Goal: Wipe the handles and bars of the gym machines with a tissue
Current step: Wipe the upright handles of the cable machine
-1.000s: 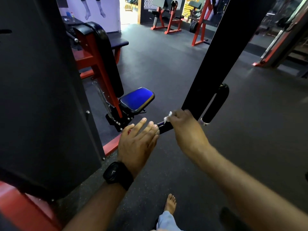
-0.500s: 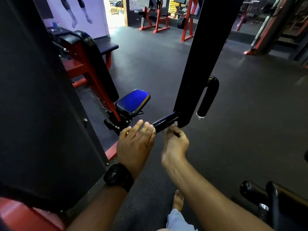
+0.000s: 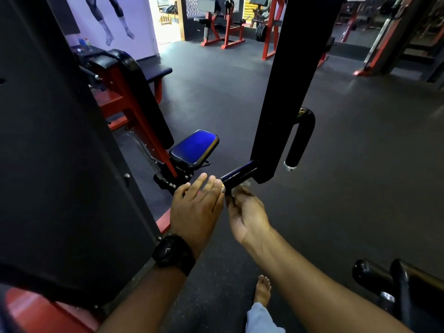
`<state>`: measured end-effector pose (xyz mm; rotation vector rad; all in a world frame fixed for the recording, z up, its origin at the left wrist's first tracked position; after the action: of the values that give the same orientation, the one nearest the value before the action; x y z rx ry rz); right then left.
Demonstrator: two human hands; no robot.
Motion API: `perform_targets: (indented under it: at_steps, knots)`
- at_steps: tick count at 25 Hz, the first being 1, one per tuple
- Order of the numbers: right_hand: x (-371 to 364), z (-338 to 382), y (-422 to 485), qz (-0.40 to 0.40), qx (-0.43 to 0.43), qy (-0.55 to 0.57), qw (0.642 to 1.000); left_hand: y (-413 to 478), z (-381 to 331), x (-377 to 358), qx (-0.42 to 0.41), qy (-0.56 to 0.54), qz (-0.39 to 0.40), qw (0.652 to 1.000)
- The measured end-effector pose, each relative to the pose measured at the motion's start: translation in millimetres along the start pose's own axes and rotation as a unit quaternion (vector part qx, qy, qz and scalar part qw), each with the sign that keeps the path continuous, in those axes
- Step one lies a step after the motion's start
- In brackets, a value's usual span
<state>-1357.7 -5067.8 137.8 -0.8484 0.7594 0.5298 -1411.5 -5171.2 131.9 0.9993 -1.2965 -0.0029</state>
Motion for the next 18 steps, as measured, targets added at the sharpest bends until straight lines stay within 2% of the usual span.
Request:
perform_targets:
  at_steps: [3, 5, 6, 8, 10, 12, 13, 15, 16, 17, 18]
  knots:
    - [11.5, -3.9, -15.8, -0.008, 0.107, -0.154, 0.982, -1.0, -1.5, 2.8, 0.007, -0.001, 0.009, 1.000]
    - [12.8, -1.0, -22.8, -0.001, 0.195, -0.298, 0.934, -2.3, -3.0, 4.2, 0.009, 0.000, 0.023, 1.000]
    - [12.8, 0.6, -24.8, 0.025, 0.252, -0.371, 0.893, -2.4, -3.3, 4.6, 0.009, 0.003, 0.028, 1.000]
    - [13.9, 5.3, -27.1, 0.106, 0.388, -0.517, 0.756, -1.4, -3.3, 4.4, 0.007, 0.007, 0.028, 1.000]
    - [15.4, 18.9, -21.4, 0.189, 0.479, -0.597, 0.616, -1.6, -2.4, 3.9, 0.007, -0.001, 0.015, 1.000]
    - [8.8, 36.9, -11.4, 0.209, 0.530, -0.640, 0.516, -2.6, -2.1, 3.2, 0.013, -0.010, 0.009, 1.000]
    - [4.2, 42.1, -8.2, 0.184, 0.542, -0.655, 0.493, -2.3, -2.6, 2.3, 0.015, -0.011, 0.010, 1.000]
    - [-8.5, 40.5, -8.9, 0.125, 0.529, -0.668, 0.508, 0.7, -3.8, 2.0, 0.011, -0.010, 0.012, 1.000]
    - [-11.9, 35.2, -9.6, 0.123, 0.519, -0.681, 0.502, 2.0, -3.7, 2.3, 0.007, -0.010, 0.014, 1.000]
    - [-12.7, 31.5, -11.3, 0.147, 0.521, -0.701, 0.464, 3.2, -2.8, 2.8, 0.002, -0.011, 0.016, 1.000]
    - [-12.9, 32.7, -10.6, 0.186, 0.530, -0.721, 0.405, 4.0, -1.9, 3.9, -0.002, -0.010, 0.018, 1.000]
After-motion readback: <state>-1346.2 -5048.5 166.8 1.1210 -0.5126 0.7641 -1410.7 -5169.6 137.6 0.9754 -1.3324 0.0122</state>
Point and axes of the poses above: each hand's wrist, its own y-axis towards the middle knuckle, its own x-axis out of the back of the hand, z = x × y, the point moved 3 cm from there along y, towards the middle knuckle, and after that the axes turned 5 degrees about z, right-handed, at the moved point
